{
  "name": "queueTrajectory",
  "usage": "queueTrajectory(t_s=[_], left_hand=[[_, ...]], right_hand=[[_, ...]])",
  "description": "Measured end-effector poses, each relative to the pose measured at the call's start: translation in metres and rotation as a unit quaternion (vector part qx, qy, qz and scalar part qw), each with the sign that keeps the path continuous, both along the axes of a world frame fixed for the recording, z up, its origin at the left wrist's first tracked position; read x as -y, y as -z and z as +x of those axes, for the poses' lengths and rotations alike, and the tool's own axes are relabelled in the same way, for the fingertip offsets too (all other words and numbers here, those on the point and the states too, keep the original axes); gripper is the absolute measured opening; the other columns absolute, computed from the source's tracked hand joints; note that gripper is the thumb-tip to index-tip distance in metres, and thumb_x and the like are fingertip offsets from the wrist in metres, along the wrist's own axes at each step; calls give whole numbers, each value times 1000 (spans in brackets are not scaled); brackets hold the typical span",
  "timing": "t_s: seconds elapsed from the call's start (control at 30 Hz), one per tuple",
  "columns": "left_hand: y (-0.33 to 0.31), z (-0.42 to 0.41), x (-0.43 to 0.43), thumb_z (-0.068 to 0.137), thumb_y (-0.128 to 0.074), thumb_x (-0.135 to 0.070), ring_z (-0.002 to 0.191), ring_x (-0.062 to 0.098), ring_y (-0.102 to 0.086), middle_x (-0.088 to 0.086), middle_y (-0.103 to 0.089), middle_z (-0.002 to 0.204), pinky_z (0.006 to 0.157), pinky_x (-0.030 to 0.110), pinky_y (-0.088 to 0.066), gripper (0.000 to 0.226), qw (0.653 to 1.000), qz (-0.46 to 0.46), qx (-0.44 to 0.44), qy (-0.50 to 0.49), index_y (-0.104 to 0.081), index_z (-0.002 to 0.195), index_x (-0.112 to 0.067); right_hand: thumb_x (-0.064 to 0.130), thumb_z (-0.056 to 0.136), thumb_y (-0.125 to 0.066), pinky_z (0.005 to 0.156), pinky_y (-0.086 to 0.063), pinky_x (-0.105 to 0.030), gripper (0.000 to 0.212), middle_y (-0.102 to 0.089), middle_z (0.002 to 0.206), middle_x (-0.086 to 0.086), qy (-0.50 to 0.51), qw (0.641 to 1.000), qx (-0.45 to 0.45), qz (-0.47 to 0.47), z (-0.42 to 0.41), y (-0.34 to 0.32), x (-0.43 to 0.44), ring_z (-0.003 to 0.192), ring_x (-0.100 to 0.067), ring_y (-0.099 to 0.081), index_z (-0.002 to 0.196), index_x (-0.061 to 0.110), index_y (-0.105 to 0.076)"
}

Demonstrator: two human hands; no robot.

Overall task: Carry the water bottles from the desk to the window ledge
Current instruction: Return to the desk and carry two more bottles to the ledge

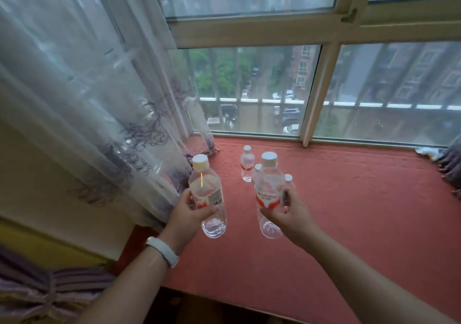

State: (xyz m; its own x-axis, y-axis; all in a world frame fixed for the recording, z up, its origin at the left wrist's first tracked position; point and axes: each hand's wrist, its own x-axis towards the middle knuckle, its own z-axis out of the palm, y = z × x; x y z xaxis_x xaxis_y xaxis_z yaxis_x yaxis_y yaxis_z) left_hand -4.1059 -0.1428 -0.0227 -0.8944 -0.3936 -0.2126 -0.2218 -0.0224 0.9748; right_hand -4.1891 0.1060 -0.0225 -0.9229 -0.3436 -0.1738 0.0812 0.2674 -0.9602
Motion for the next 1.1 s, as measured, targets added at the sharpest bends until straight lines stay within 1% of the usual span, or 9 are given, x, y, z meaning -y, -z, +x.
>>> queueTrajectory(t_s=[0.1, 0.3, 0.4, 0.53, 0.67, 0.73, 0.9, 1.0, 1.1], left_hand=[[6, -20, 9, 71, -81, 8, 106, 34, -66, 21, -69, 114, 91, 44, -54, 57, 1000, -6, 2, -1, -57, 122, 0], [22, -62, 28, 70, -81, 9, 102, 23, -69, 11, -71, 110, 83, 29, -55, 60, 998, -17, 20, 60, -57, 122, -8], [32, -86, 34, 67, -81, 11, 98, 17, -69, 6, -71, 109, 81, 25, -54, 62, 994, -19, 28, 104, -57, 120, -12], [49, -113, 46, 58, -88, -6, 99, 17, -70, 5, -72, 108, 86, 31, -55, 67, 987, -25, 47, 151, -58, 117, -17], [77, -137, 58, 56, -90, -16, 105, 21, -69, 6, -72, 111, 90, 34, -55, 74, 978, -52, 69, 192, -57, 121, -13], [93, -145, 61, 52, -90, -19, 104, 20, -69, 5, -72, 110, 94, 39, -54, 74, 972, -75, 81, 207, -58, 119, -16], [136, -157, 51, 44, -89, -39, 95, 8, -70, -9, -74, 101, 87, 33, -55, 65, 967, -102, 111, 207, -60, 102, -37], [162, -161, 36, 43, -87, -42, 86, -4, -69, -17, -73, 93, 79, 23, -54, 63, 965, -98, 132, 203, -57, 99, -40], [185, -166, 19, 45, -86, -43, 84, -8, -67, -15, -71, 95, 74, 17, -53, 65, 962, -107, 138, 209, -54, 102, -39]], right_hand=[[19, 75, -80, 73, -48, -14, 45, -68, 104, 4, 13, 1000, 14, -2, -13, 8, 5, 87, 4, -64, 112, 23, -55], [30, 68, -81, 85, -53, -36, 51, -69, 106, 4, 33, 999, 32, 24, -38, 24, 21, 98, -10, -67, 111, 25, -55], [34, 62, -76, 87, -53, -37, 60, -67, 109, 0, 59, 998, 24, 29, -44, 30, 28, 100, -14, -65, 116, 22, -52], [26, 62, -77, 82, -52, -30, 67, -70, 103, 11, 111, 992, 39, 47, -44, 44, 40, 95, -3, -66, 123, 20, -50], [26, 63, -78, 86, -54, -40, 57, -70, 103, 7, 137, 986, 66, 74, -49, 71, 47, 97, -11, -67, 115, 25, -56], [22, 65, -79, 82, -54, -33, 53, -69, 101, 9, 154, 982, 78, 75, -50, 87, 51, 93, -3, -66, 112, 25, -56], [15, 70, -83, 65, -43, -2, 51, -64, 97, 20, 187, 976, 85, 70, -57, 127, 51, 81, 19, -59, 107, 28, -50], [15, 70, -83, 64, -42, -1, 51, -62, 94, 23, 197, 972, 93, 83, -63, 156, 43, 80, 21, -58, 101, 34, -49], [23, 68, -85, 73, -50, -14, 54, -64, 98, 20, 206, 970, 95, 90, -68, 186, 33, 87, 12, -61, 104, 35, -48]])
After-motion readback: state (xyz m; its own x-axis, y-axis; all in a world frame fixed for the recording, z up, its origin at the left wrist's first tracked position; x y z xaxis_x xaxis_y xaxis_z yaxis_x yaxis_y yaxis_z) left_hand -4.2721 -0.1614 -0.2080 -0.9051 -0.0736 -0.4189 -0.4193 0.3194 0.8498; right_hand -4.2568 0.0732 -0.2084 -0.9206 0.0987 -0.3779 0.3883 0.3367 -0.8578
